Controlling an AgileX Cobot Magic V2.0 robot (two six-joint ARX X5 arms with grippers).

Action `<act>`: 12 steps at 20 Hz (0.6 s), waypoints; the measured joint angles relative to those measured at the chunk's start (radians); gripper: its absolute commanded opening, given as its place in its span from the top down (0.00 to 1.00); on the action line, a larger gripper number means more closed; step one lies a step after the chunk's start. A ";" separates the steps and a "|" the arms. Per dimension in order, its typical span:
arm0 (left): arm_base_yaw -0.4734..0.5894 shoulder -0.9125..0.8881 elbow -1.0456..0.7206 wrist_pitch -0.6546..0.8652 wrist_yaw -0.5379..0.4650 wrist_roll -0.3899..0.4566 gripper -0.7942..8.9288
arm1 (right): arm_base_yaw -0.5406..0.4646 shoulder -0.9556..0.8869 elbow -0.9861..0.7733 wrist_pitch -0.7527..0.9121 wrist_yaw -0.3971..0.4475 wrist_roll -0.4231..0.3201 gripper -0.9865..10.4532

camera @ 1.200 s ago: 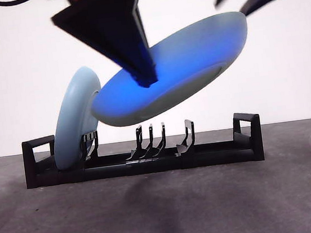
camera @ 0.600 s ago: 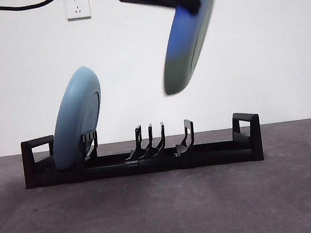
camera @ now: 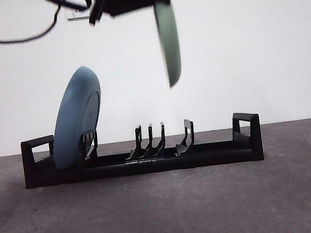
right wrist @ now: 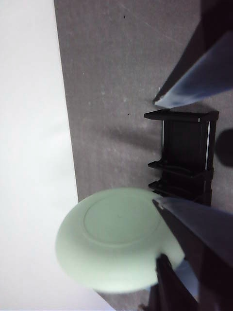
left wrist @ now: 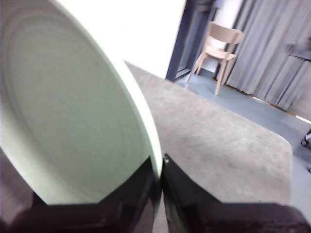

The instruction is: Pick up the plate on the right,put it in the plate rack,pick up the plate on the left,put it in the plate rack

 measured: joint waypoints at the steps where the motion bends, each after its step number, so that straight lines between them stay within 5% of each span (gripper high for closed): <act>1: 0.009 0.021 0.014 -0.003 0.003 -0.012 0.93 | 0.000 0.003 0.000 0.000 0.000 0.000 0.64; 12: 0.031 0.152 0.124 -0.070 0.021 -0.032 0.93 | 0.000 0.011 0.000 0.003 0.000 -0.004 0.64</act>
